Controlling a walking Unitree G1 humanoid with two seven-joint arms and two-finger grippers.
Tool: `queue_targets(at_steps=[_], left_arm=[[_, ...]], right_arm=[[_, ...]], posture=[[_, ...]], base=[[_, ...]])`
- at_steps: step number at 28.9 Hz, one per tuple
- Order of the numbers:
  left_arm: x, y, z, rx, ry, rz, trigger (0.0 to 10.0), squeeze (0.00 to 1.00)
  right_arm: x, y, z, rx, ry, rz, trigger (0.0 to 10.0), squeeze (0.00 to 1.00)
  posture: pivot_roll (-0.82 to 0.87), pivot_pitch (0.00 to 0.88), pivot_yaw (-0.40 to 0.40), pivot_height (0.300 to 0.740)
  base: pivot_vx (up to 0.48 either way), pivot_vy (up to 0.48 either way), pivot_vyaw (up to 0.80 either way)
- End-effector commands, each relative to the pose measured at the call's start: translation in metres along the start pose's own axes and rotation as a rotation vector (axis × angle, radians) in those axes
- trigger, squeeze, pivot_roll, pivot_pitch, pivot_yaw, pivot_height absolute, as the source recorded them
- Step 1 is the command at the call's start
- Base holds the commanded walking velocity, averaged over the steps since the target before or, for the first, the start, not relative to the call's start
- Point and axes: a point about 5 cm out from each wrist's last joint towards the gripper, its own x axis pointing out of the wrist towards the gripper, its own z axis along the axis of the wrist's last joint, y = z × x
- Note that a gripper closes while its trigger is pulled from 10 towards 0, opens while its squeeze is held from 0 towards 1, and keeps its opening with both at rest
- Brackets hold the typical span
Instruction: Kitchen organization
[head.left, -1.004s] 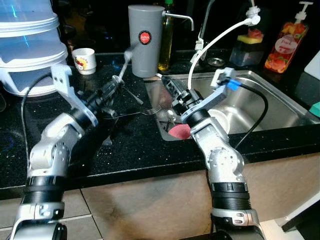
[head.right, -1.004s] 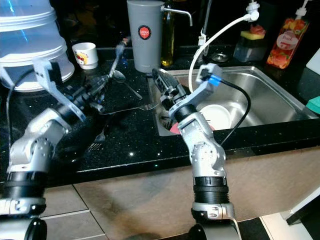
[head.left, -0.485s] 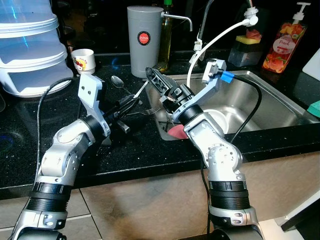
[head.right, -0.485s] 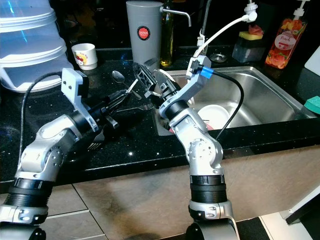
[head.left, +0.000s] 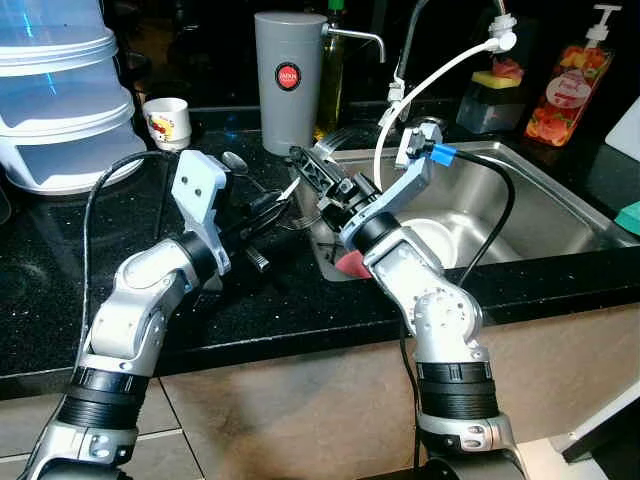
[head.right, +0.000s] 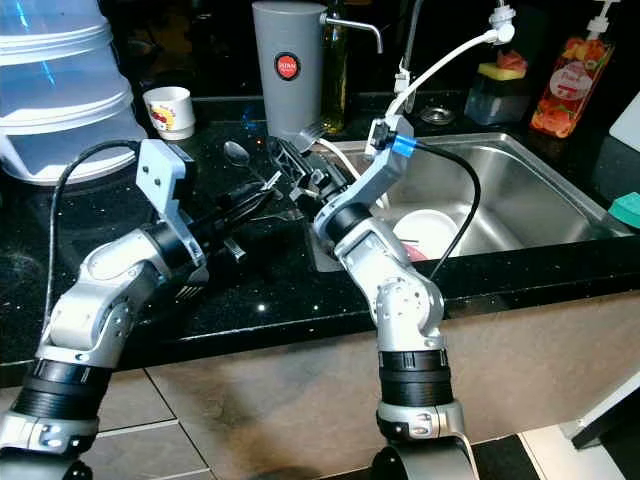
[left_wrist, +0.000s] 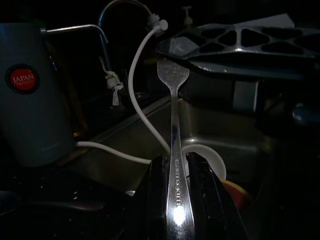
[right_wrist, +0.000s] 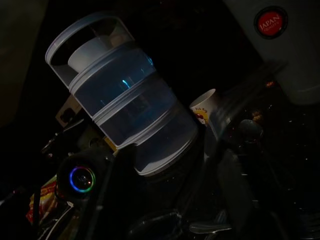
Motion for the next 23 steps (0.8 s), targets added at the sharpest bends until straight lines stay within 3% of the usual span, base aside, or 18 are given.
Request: queue_targets(at_steps=[1, 17, 18, 19, 20, 21, 23], left_arm=[[-0.0037, -0.0018, -0.0034, 0.036, 0.025, -0.015, 0.0, 0.0], [-0.0035, -0.0039, -0.0055, 0.061, 0.037, -0.036, 0.0, 0.0], [-0.0037, -0.0035, -0.0061, 0.059, 0.042, -0.035, 1.5, 0.02], [-0.0037, -0.0035, -0.0061, 0.059, 0.042, -0.035, 1.5, 0.02], [-0.004, -0.0031, -0.0068, 0.056, 0.05, -0.031, 8.8, 0.8], [-0.0041, -0.0028, -0.0072, 0.055, 0.055, -0.029, 10.0, 1.0], [-0.004, -0.0019, -0.0076, 0.054, 0.058, -0.024, 10.0, 1.0]], right_arm=[[0.0001, 0.0022, -0.0093, 0.054, 0.008, -0.001, 0.0, 0.0], [-0.0004, 0.0012, -0.009, 0.062, 0.01, -0.005, 0.0, 0.0], [-0.0003, 0.0011, -0.009, 0.063, 0.008, -0.006, 0.0, 0.0], [-0.0003, 0.0011, -0.009, 0.063, 0.008, -0.006, 0.0, 0.0], [-0.0005, 0.0012, -0.0088, 0.064, 0.005, -0.008, 0.0, 0.0], [-0.0006, 0.0012, -0.0086, 0.066, 0.003, -0.009, 0.0, 0.0], [-0.0009, 0.0007, -0.008, 0.073, -0.003, -0.013, 0.0, 0.0]], posture=[[0.05, 0.037, 0.006, 0.74], [0.05, 0.03, 0.003, 0.74], [0.05, 0.03, 0.003, 0.74], [0.05, 0.03, 0.003, 0.74], [0.05, 0.032, 0.003, 0.74], [0.05, 0.032, 0.003, 0.74], [0.05, 0.032, 0.003, 0.74]], base=[[0.0, 0.0, 0.0], [0.0, 0.0, 0.0], [0.0, 0.0, 0.0], [0.0, 0.0, 0.0], [0.0, 0.0, 0.0], [0.0, 0.0, 0.0], [0.0, 0.0, 0.0]])
